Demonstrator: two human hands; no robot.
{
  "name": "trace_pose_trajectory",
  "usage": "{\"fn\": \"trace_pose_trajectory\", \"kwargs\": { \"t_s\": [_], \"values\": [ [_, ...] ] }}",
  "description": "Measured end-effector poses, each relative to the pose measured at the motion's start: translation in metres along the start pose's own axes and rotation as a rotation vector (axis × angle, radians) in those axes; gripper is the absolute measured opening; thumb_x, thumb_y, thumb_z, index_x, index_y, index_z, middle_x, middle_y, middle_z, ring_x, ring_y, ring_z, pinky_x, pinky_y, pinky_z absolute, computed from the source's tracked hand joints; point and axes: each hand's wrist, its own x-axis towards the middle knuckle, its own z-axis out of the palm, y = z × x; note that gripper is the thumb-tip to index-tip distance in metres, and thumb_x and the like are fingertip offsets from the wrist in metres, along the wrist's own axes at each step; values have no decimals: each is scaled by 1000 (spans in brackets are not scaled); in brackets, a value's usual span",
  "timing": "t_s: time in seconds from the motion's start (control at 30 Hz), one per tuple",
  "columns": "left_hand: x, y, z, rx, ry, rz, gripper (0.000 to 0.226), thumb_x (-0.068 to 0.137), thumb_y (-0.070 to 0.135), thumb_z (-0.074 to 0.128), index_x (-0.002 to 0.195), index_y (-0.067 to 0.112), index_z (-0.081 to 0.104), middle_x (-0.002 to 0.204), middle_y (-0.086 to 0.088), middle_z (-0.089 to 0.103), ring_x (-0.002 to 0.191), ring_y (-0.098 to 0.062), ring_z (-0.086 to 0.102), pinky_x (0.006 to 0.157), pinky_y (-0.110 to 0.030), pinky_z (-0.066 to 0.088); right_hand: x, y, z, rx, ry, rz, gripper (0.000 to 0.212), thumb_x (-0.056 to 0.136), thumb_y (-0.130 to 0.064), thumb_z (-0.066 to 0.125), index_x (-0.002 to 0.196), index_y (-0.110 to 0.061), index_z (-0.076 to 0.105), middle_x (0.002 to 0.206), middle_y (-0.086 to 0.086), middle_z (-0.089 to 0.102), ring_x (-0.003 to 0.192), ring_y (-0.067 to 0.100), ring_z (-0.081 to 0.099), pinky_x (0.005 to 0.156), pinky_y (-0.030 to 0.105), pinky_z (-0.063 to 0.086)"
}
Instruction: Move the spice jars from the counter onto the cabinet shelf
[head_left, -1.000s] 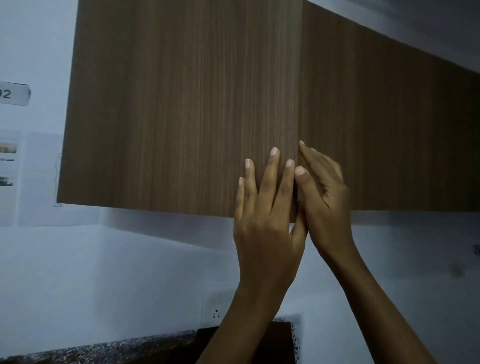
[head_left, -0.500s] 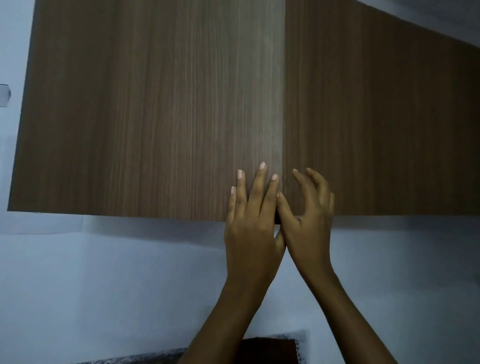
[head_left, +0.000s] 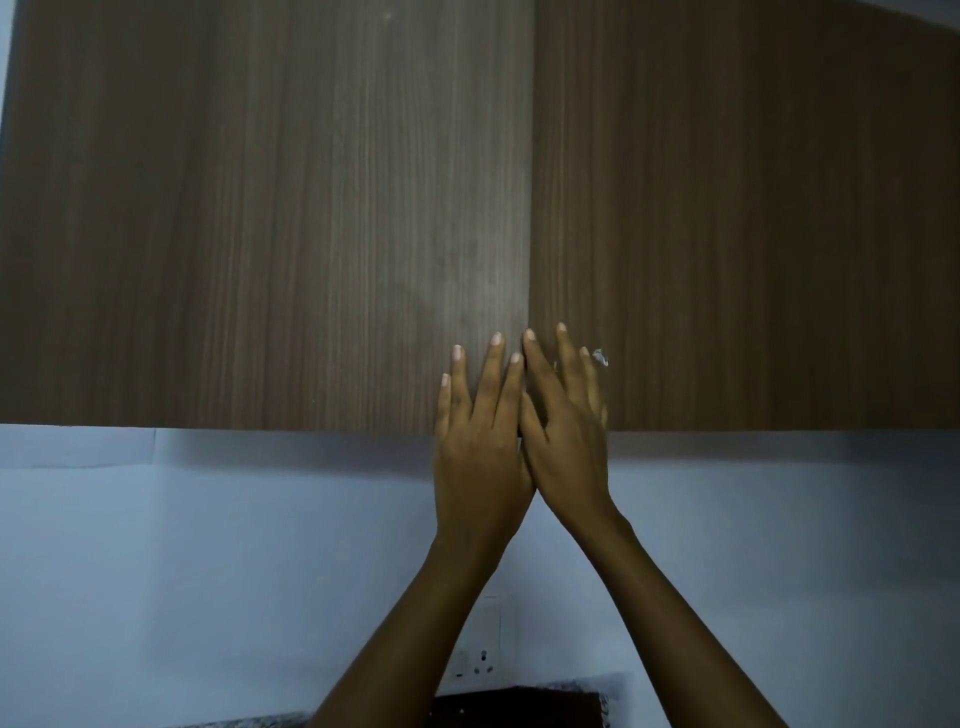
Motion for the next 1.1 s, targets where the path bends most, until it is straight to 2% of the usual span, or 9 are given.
{"fn": "trace_pose_trajectory", "kwargs": {
  "t_s": [0.17, 0.3, 0.43, 0.57, 0.67, 0.8, 0.9, 1.03, 1.1],
  "values": [
    [-1, -10, 17, 84, -42, 17, 69, 88, 33, 60, 144, 7, 29, 153, -12, 25, 142, -36, 15, 114, -48, 19, 3, 15, 15, -114, -100, 2, 59, 84, -58, 2, 140, -42, -11, 149, -19, -22, 141, 13, -21, 109, 54, -11],
    [-7, -19, 29, 155, -112, 28, 72, 89, 41, 53, 145, 7, 25, 153, -13, 24, 142, -36, 14, 114, -48, 19, 5, 24, 31, -217, -168, 14, 60, 83, -55, -4, 138, -36, -22, 148, -10, -31, 138, 18, -29, 109, 59, -11],
    [-13, -25, 38, 220, -160, 34, 73, 89, 45, 49, 146, 6, 24, 154, -14, 23, 142, -35, 13, 114, -48, 20, 2, 33, 43, -313, -164, -12, 63, 86, -51, -2, 143, -27, -17, 151, -1, -26, 138, 22, -29, 108, 57, -14],
    [-14, -28, 42, 257, -194, 27, 75, 89, 47, 45, 146, 7, 19, 154, -14, 21, 142, -36, 13, 114, -48, 21, 4, 41, 50, -298, -161, -40, 61, 91, -49, 8, 142, -28, -17, 151, -2, -26, 138, 23, -27, 106, 54, -17],
    [-18, -30, 44, 275, -235, 18, 75, 89, 46, 45, 147, 6, 20, 154, -15, 20, 142, -36, 13, 113, -50, 24, 3, 45, 53, -322, -172, -64, 61, 90, -49, 5, 143, -29, -17, 151, -1, -25, 139, 24, -25, 107, 55, -15],
    [-19, -29, 41, 306, -255, 23, 73, 89, 47, 38, 147, 8, 16, 154, -14, 20, 142, -35, 14, 113, -49, 20, 0, 51, 57, -393, -103, -100, 61, 93, -46, 15, 147, -26, -1, 156, 9, -3, 143, 32, -5, 108, 57, -3],
    [-20, -27, 38, 349, -316, 17, 76, 89, 45, 46, 147, 7, 16, 155, -14, 16, 143, -35, 11, 114, -48, 19, 0, 55, 56, -410, -98, -119, 61, 93, -45, 16, 148, -21, 5, 156, 12, 4, 142, 35, 2, 107, 58, 3],
    [-24, -34, 25, 399, -456, 65, 86, 83, 38, 60, 148, 8, 11, 156, -13, 10, 144, -33, 6, 116, -45, 15, -15, 62, 52, -472, -210, -174, 72, 91, -58, 19, 148, -16, 11, 156, 16, 9, 142, 37, 6, 108, 59, 8],
    [-27, -37, 11, 404, -546, 100, 84, 88, 31, 54, 147, 12, -3, 157, -9, -4, 144, -29, -6, 118, -43, 4, -27, 66, 45, -437, -311, -198, 75, 88, -66, 12, 148, -22, 1, 156, 10, -5, 143, 33, -7, 109, 56, -2]
  ]
}}
